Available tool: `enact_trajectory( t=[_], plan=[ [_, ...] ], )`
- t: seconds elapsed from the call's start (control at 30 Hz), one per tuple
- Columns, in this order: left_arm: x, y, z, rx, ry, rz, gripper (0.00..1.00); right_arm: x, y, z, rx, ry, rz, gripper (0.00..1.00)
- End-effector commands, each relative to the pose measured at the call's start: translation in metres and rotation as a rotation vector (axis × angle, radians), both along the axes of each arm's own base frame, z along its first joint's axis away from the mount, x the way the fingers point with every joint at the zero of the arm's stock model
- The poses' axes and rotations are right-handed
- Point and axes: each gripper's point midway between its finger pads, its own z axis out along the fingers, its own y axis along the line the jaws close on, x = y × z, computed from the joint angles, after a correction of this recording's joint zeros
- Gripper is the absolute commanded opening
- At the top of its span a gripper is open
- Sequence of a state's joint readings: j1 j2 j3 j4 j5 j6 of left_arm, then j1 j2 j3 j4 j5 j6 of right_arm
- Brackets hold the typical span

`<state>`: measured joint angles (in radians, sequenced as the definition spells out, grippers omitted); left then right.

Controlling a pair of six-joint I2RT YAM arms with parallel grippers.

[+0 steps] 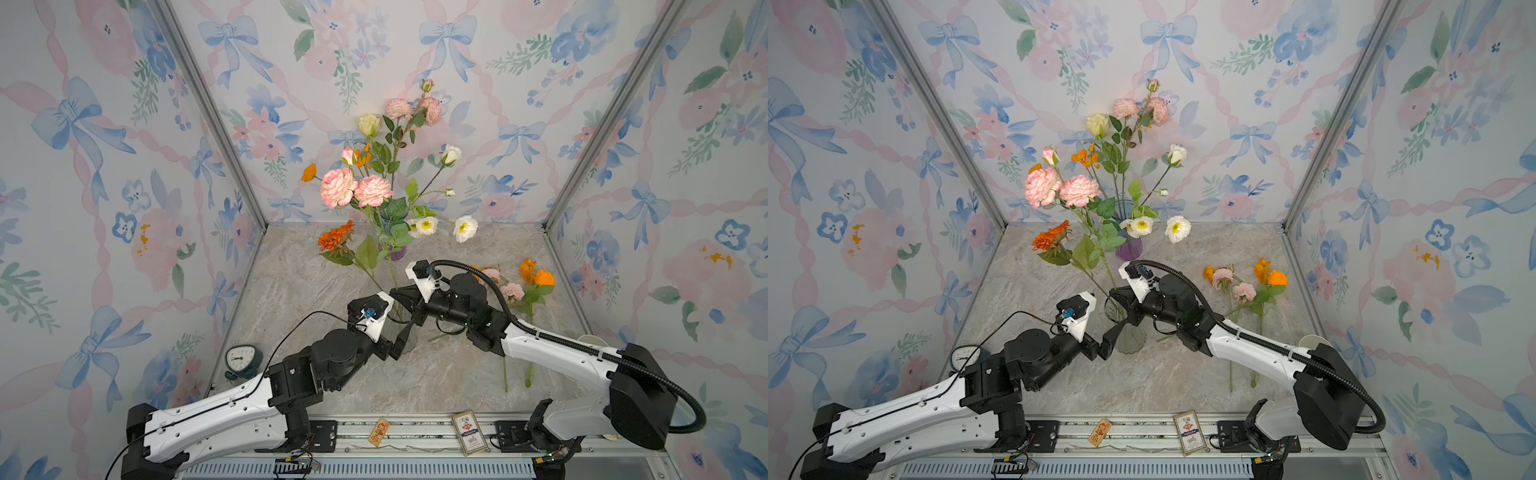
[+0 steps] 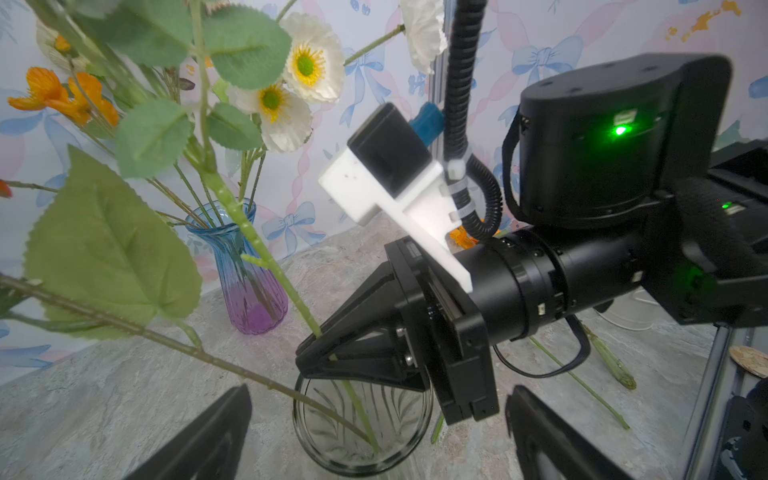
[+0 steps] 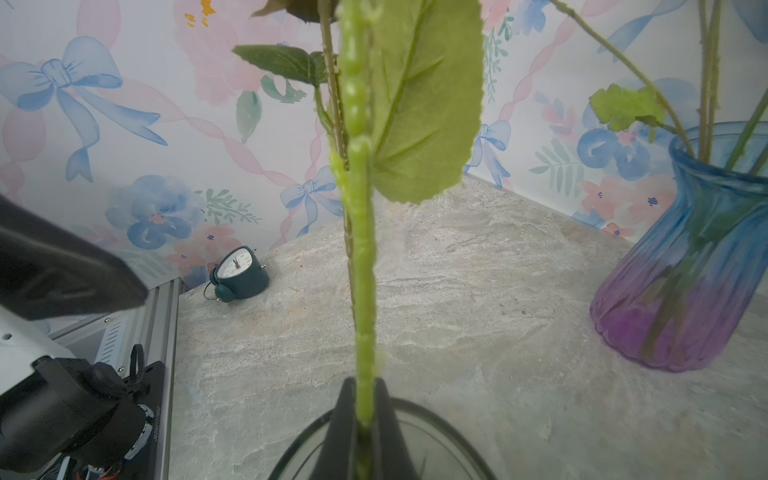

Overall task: Arrange the flowers into the vase
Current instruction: 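Lower the pink rose stems into the clear vase with the right gripper, then open the right gripper and draw it back while the left withdraws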

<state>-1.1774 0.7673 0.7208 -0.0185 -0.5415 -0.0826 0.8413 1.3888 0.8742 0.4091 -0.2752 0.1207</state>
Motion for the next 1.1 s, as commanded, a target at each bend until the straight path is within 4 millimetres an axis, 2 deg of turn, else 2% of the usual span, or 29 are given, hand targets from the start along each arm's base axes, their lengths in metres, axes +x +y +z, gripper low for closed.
enact_trajectory(
  t=[0.0, 0.1, 0.5, 0.67, 0.73, 0.77, 0.9, 0.97, 1.07],
  plan=[
    [0.0, 0.0, -0.007, 0.025, 0.003, -0.006, 0.98, -0.006, 0.001, 0.003, 0.013, -0.018, 0.002, 0.08],
    [0.001, -0.002, -0.009, 0.034, 0.003, -0.006, 0.98, -0.006, 0.0, 0.006, 0.011, -0.028, 0.0, 0.13],
    [0.001, -0.005, -0.011, 0.042, 0.009, -0.018, 0.98, -0.007, -0.004, 0.012, 0.011, -0.045, -0.014, 0.17],
    [-0.002, -0.01, -0.01, 0.044, 0.005, -0.044, 0.98, -0.014, -0.016, 0.028, 0.03, -0.068, -0.033, 0.28],
    [-0.004, -0.013, -0.01, 0.051, 0.002, -0.07, 0.98, -0.018, -0.025, 0.035, 0.038, -0.079, -0.054, 0.38],
    [-0.006, -0.017, -0.011, 0.061, 0.0, -0.092, 0.98, -0.02, -0.031, 0.039, 0.042, -0.085, -0.07, 0.46],
    [-0.015, -0.036, -0.014, 0.115, -0.031, -0.2, 0.98, -0.026, -0.066, 0.044, 0.054, -0.092, -0.176, 0.7],
    [-0.02, -0.05, -0.017, 0.173, -0.063, -0.271, 0.98, -0.023, -0.087, 0.037, 0.027, -0.066, -0.265, 0.78],
    [-0.024, -0.074, -0.018, 0.264, -0.115, -0.369, 0.98, -0.014, -0.122, 0.015, -0.047, 0.019, -0.425, 0.83]
  ],
)
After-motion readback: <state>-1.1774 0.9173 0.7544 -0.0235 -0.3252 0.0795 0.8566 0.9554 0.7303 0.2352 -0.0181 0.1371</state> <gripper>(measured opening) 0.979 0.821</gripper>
